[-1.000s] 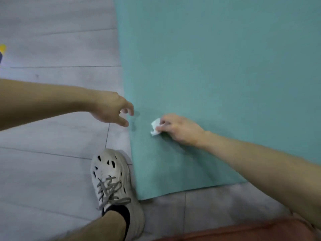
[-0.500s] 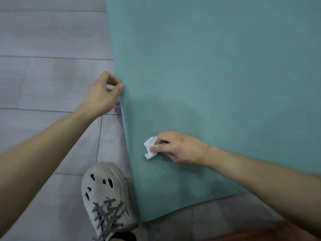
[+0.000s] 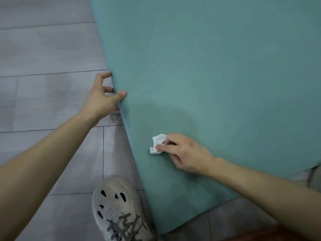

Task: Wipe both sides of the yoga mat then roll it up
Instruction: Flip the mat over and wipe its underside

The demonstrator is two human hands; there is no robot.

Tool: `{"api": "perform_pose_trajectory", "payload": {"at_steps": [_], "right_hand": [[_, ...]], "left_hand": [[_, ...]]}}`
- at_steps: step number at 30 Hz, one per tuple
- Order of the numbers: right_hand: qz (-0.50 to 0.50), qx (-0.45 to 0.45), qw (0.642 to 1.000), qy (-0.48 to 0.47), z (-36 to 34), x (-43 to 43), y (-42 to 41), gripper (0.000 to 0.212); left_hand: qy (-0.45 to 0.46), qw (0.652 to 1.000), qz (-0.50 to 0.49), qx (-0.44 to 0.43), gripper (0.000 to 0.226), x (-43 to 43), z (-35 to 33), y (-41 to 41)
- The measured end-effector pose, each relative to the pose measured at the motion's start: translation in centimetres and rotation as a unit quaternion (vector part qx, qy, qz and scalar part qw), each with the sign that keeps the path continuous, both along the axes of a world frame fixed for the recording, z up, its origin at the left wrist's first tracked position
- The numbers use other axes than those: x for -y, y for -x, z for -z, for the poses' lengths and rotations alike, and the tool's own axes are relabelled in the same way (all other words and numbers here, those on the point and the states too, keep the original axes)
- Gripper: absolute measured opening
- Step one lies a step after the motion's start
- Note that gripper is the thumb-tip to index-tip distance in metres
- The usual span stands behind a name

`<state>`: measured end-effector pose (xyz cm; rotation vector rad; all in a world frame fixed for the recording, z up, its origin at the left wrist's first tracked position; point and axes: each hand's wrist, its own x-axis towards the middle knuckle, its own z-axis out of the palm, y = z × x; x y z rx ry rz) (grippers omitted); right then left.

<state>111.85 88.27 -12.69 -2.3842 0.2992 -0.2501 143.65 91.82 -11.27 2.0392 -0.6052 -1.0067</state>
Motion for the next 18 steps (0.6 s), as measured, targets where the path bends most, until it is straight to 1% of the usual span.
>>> {"api": "perform_pose_trajectory", "payload": {"at_steps": [1,2,3,6,8,9,10,11,13,14,16,18], "right_hand": [[-0.027,0.006,1.0,0.002,0.1,0.4,-0.4,0.032],[-0.03,0.013,0.999,0.014,0.2,1.7,-1.6,0.03],[-0.012,0.018,0.999,0.026,0.2,3.4,-3.6,0.03],[0.138,0.002,0.988,0.063,0.1,8.6,-11.5,0.027],[0.226,-0.021,0.973,0.044,-0.1,10.0,-15.1,0.025],[0.246,-0.032,0.968,0.036,-0.2,9.7,-15.7,0.024],[0.246,-0.035,0.968,0.03,-0.3,9.0,-15.6,0.024],[0.227,-0.031,0.973,0.026,-0.3,7.8,-14.7,0.024],[0.148,-0.015,0.989,0.022,-0.3,4.7,-10.7,0.03],[0.108,-0.01,0.994,0.022,-0.2,3.1,-8.1,0.034],[0.053,-0.008,0.998,0.021,0.1,0.0,-3.2,0.04],[0.03,-0.022,0.999,0.01,0.3,-1.3,-1.0,0.044]], "left_hand": [[0.0,1.0,0.004,-0.008,0.07,-0.1,-0.2,-0.1],[-0.001,1.0,0.007,-0.012,0.068,-0.2,-0.3,-0.1],[-0.002,1.0,0.012,-0.013,0.065,-0.3,-0.4,-0.2],[-0.016,1.0,0.026,-0.002,0.054,-0.2,-0.6,-0.7],[-0.04,0.997,0.046,0.037,0.05,-0.2,-0.9,-1.3],[-0.048,0.995,0.059,0.061,0.048,-0.1,-1.0,-1.6],[-0.051,0.992,0.071,0.095,0.047,-0.1,-1.1,-2.0],[-0.052,0.985,0.083,0.14,0.046,0.0,-1.1,-2.5],[-0.05,0.969,0.108,0.214,0.053,0.6,-1.1,-3.3],[-0.038,0.965,0.12,0.228,0.061,1.1,-1.0,-3.7],[-0.013,0.963,0.15,0.224,0.075,2.3,-0.9,-4.4],[-0.009,0.966,0.166,0.2,0.079,3.2,-1.1,-5.2]]}}
